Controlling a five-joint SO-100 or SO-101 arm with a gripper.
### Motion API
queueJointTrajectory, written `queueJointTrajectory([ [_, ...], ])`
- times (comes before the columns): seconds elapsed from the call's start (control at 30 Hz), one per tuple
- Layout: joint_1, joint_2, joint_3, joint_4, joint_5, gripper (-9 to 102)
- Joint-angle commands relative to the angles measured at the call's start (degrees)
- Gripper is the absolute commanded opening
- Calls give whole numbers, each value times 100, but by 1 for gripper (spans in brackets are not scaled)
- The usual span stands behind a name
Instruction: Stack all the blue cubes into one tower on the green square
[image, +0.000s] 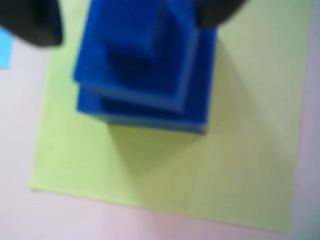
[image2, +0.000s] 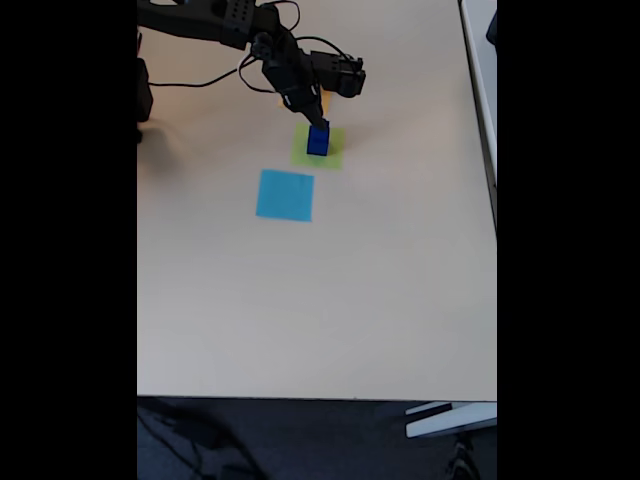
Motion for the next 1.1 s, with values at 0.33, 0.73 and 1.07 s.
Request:
queueJointTrajectory([
  [0.33, 62, 141, -325, -9, -26, 9],
  [0.73, 70, 123, -325, -35, -26, 6],
  [1.07, 79, 114, -334, -35, 0, 2],
])
